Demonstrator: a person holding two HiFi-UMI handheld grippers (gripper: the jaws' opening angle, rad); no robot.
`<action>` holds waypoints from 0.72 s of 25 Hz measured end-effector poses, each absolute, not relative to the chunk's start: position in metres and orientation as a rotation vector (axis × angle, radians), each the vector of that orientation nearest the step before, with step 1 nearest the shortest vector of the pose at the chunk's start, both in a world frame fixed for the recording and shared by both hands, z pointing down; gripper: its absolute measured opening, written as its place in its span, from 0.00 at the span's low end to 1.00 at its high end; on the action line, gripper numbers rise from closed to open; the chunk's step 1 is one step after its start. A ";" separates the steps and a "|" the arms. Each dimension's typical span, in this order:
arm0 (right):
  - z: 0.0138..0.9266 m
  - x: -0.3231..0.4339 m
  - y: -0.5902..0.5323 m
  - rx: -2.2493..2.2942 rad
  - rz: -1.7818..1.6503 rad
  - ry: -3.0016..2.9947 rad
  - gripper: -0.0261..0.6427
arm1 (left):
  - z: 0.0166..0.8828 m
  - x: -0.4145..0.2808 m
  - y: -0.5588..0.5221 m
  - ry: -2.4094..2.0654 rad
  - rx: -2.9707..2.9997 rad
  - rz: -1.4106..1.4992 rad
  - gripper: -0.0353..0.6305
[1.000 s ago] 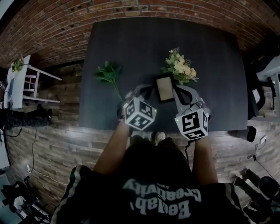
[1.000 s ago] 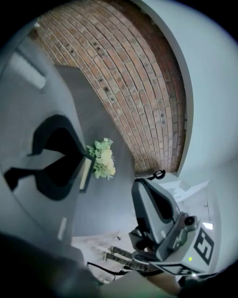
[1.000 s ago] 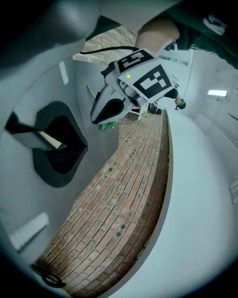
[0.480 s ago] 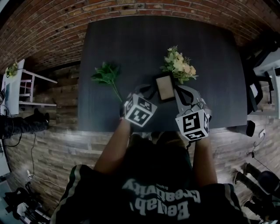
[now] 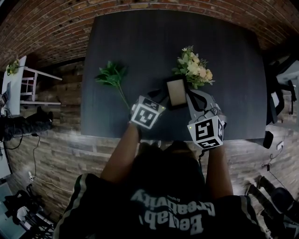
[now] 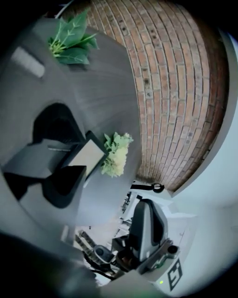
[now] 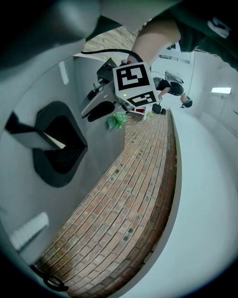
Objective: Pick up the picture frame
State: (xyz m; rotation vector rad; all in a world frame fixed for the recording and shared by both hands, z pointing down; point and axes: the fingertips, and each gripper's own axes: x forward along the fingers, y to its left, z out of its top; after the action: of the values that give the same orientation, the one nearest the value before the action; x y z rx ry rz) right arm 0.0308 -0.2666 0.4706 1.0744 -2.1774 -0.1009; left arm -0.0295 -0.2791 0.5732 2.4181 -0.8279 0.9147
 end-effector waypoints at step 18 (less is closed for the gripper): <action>0.488 0.051 -0.305 0.982 -0.084 -2.194 0.05 | 0.620 -0.021 -0.313 -0.793 2.157 0.769 0.34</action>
State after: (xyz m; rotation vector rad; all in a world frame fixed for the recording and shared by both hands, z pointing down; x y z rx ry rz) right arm 0.0510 -0.3051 0.4877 0.9819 -2.1935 -0.0844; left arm -0.0211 -0.3130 0.6197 2.1574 -0.7932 0.7686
